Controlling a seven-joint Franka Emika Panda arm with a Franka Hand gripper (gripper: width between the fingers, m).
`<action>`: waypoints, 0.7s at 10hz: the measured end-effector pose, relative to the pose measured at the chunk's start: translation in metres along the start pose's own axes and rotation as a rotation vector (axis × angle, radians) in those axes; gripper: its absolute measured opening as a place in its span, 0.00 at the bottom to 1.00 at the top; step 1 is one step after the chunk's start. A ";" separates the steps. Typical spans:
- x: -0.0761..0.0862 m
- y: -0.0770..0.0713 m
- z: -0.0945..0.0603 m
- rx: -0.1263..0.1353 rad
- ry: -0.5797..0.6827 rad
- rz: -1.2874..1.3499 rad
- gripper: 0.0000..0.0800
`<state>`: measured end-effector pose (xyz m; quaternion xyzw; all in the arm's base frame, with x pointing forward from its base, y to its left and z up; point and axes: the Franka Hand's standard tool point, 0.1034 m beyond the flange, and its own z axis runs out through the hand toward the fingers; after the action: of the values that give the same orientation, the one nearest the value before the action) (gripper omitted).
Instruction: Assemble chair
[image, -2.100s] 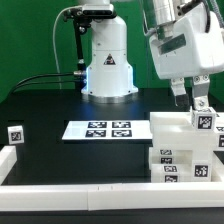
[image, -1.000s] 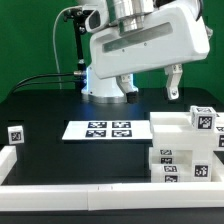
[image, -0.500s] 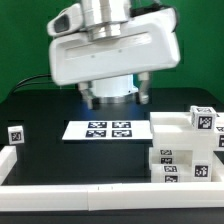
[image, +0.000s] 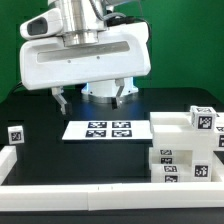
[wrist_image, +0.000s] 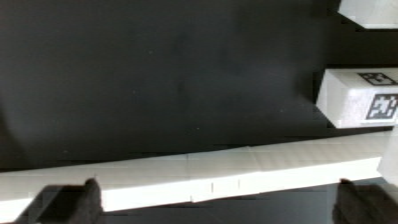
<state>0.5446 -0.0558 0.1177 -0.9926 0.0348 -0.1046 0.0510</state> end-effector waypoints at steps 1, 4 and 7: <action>-0.001 0.002 0.000 -0.001 -0.001 0.002 0.81; -0.032 0.051 0.005 -0.025 -0.073 0.030 0.81; -0.034 0.069 0.008 -0.060 -0.051 0.039 0.81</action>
Offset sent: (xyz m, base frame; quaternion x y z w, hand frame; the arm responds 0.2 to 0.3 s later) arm -0.0559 -0.0740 -0.0224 -0.0473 -0.1106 -0.0110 0.9927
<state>0.5087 -0.1209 0.0954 -0.9951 0.0559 -0.0773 0.0243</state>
